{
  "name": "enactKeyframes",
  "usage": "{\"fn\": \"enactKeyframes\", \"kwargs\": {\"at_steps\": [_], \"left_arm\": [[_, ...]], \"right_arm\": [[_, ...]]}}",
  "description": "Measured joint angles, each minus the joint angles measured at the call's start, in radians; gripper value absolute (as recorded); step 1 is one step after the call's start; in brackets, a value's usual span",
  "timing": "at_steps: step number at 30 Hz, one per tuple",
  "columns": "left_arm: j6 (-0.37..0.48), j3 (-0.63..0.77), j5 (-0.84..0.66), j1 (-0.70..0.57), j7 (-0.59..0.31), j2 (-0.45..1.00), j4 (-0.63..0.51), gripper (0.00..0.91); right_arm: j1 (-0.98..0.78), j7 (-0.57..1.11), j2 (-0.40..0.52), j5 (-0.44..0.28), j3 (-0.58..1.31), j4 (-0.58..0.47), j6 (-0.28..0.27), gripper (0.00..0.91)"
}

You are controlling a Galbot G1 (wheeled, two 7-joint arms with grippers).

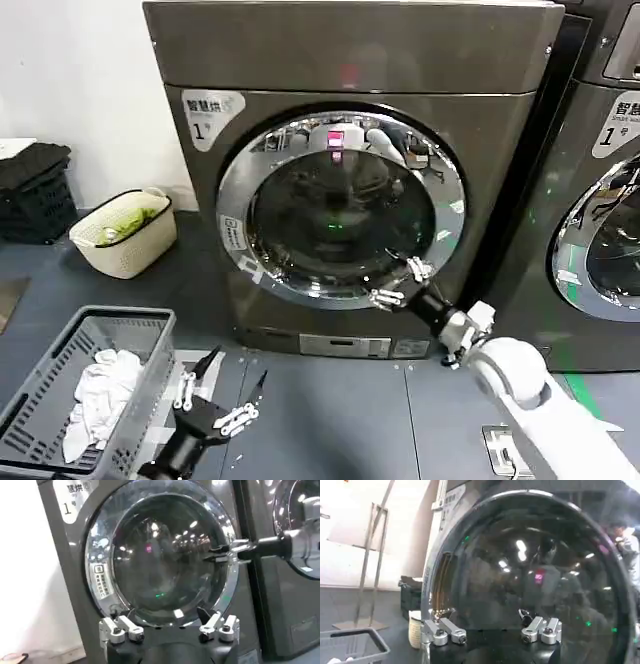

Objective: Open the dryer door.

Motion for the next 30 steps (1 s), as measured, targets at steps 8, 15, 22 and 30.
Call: {"fn": "enactKeyframes", "kwargs": {"at_steps": [8, 15, 22, 30], "left_arm": [[-0.001, -0.007, -0.002, 0.002, 0.003, -0.001, -0.007, 0.907], [-0.001, -0.009, -0.002, 0.003, 0.004, -0.004, -0.007, 0.907], [-0.001, -0.012, -0.002, 0.002, 0.006, -0.005, -0.003, 0.907], [-0.001, -0.014, -0.002, 0.000, 0.006, -0.008, 0.000, 0.907]], "right_arm": [[0.091, -0.017, 0.015, 0.024, -0.077, -0.060, -0.001, 0.907], [0.163, -0.034, 0.036, 0.035, -0.142, -0.100, 0.000, 0.907], [0.222, -0.049, 0.059, 0.040, -0.198, -0.136, -0.001, 0.907], [0.281, -0.050, 0.095, 0.040, -0.263, -0.179, 0.000, 0.907]]}}
